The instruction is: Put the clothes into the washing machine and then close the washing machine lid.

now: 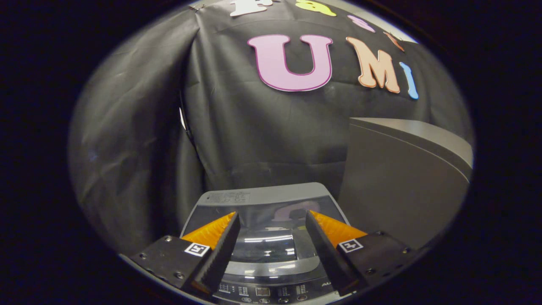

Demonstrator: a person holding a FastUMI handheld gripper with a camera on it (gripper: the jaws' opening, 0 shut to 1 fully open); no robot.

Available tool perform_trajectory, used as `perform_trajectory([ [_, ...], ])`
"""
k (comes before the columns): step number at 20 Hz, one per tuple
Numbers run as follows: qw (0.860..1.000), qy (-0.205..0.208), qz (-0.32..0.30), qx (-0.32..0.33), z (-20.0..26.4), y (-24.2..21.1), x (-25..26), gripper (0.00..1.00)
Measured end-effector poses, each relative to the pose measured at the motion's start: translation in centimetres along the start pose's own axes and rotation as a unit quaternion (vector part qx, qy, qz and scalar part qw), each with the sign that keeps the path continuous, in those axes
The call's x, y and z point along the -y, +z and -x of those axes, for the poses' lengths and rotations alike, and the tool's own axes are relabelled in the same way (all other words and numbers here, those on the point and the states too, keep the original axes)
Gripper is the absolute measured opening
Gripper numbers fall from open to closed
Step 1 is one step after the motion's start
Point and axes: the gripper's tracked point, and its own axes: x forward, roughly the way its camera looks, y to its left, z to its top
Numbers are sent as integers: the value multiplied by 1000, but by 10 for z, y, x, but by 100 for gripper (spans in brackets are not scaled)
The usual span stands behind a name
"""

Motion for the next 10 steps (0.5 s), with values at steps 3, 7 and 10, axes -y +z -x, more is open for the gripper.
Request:
perform_trajectory([
  [3, 1000, 4, 7, 7, 26, 5, -1, 95],
  [7, 1000, 9, 11, 12, 61, 7, -2, 95],
  [10, 1000, 13, 1, 10, 83, 10, -1, 94],
])
